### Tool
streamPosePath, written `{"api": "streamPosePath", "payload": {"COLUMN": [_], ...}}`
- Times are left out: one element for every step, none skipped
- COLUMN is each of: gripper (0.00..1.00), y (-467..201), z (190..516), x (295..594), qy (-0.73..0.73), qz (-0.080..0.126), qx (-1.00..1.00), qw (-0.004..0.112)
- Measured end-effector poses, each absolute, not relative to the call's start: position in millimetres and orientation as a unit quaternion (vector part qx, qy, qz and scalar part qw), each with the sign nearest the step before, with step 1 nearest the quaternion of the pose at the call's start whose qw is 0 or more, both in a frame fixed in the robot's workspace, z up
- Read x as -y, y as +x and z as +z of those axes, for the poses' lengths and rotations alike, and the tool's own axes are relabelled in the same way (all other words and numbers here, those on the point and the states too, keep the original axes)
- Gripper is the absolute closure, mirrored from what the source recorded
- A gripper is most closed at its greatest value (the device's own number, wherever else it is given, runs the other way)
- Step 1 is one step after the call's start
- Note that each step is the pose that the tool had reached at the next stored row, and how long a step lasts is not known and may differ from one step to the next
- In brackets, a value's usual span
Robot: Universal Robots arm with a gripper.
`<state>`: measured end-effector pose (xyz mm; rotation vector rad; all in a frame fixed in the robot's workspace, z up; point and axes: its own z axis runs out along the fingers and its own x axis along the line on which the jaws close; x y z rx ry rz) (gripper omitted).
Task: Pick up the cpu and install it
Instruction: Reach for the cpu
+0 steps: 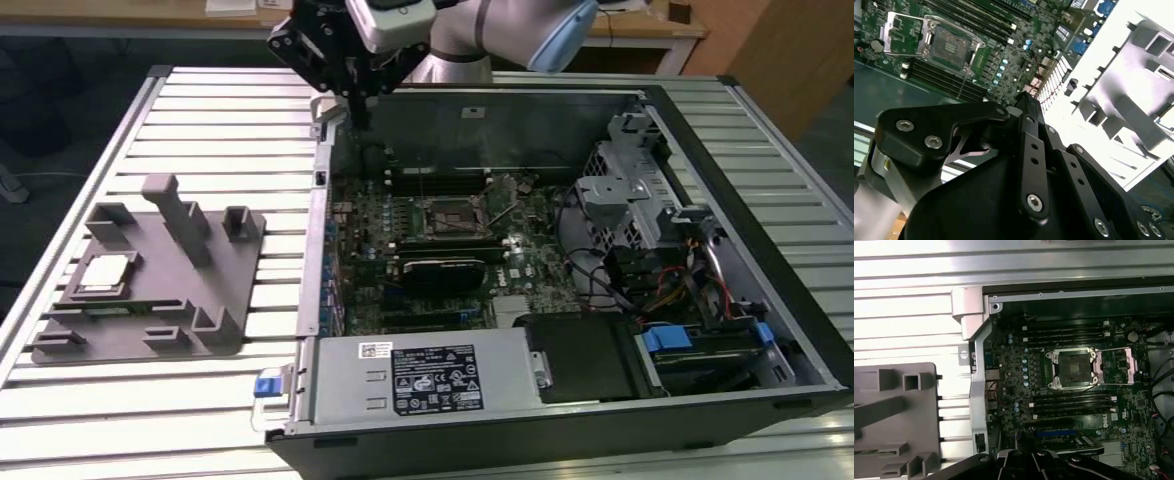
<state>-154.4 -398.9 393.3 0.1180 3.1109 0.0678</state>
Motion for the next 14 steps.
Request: {"api": "streamPosePath", "payload": {"gripper": [0.89,0.89,0.89,0.89,0.89,0.89,0.89,0.89,0.89,0.89,0.89,0.89,0.89,0.89], "y": [-157.1,-159.8,-162.5,-165.2,-167.9,-170.5,-173.2,-176.0,-178.7,-181.2,-183.7,-186.0,-188.2,-190.3], "z": [393.3,393.3,393.3,393.3,393.3,393.3,393.3,393.3,393.3,393.3,393.3,393.3,393.3,393.3], "x": [398.9,398.9,398.9,398.9,398.9,398.9,398.8,398.8,398.8,398.7,398.7,398.6,398.5,398.5], "qy": [0.038,0.038,0.038,0.038,0.038,0.038,0.038,0.038,0.038,0.038,0.038,0.038,0.038,0.038], "qz": [0.022,0.022,0.022,0.022,0.022,0.022,0.022,0.022,0.022,0.022,0.022,0.022,0.022,0.022], "qx": [-0.999,-0.999,-0.999,-0.999,-0.999,-0.999,-0.999,-0.999,-0.999,-0.999,-0.999,-0.999,-0.999,-0.999], "qw": [0.014,0.014,0.014,0.014,0.014,0.015,0.015,0.015,0.015,0.015,0.015,0.015,0.015,0.015]}}
